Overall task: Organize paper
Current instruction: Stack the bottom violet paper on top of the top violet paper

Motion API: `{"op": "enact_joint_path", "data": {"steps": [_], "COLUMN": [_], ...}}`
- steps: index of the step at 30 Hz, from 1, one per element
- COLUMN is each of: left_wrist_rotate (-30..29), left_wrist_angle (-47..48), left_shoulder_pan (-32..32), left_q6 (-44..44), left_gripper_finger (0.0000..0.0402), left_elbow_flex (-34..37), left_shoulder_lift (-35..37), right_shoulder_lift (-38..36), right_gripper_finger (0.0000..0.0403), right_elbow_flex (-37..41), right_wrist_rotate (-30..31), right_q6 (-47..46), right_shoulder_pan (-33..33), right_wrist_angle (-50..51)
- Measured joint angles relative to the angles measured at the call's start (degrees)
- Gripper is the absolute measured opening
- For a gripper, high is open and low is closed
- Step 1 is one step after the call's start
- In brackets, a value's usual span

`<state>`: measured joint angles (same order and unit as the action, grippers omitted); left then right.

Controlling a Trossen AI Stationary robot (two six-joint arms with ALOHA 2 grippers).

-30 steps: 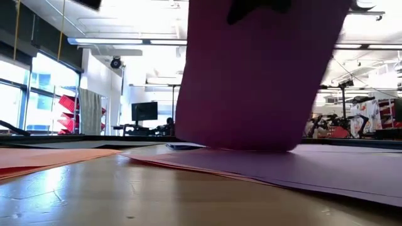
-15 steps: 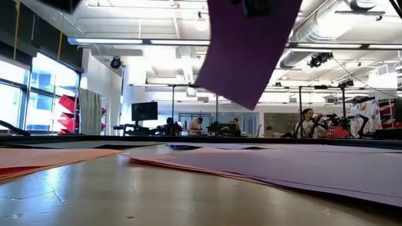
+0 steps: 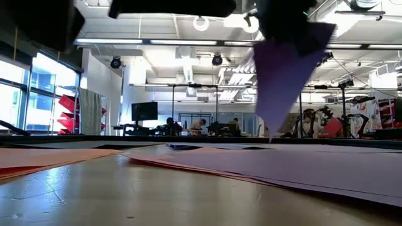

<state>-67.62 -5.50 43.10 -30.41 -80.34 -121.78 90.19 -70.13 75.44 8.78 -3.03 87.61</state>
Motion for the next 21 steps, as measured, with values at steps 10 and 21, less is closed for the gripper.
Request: {"op": "enact_joint_path", "data": {"steps": [10, 21], "left_wrist_rotate": [8.26, 12.2], "left_wrist_angle": [-0.39, 0.34], "left_shoulder_pan": [-4.65, -6.5], "left_q6": [2.62, 2.63], "left_gripper_finger": [0.0154, 0.0154], "left_elbow_flex": [0.0, 0.0], "left_shoulder_lift": [-0.04, -0.04], "right_shoulder_lift": [-3.84, -10.06], "right_gripper_finger": [0.0, 0.0], "right_elbow_flex": [14.58, 13.48], "right_wrist_rotate": [14.55, 14.63], "right_q6": [3.5, 10.57], "right_shoulder_pan": [3.76, 10.68], "right_wrist_angle": [2.12, 2.24]}}
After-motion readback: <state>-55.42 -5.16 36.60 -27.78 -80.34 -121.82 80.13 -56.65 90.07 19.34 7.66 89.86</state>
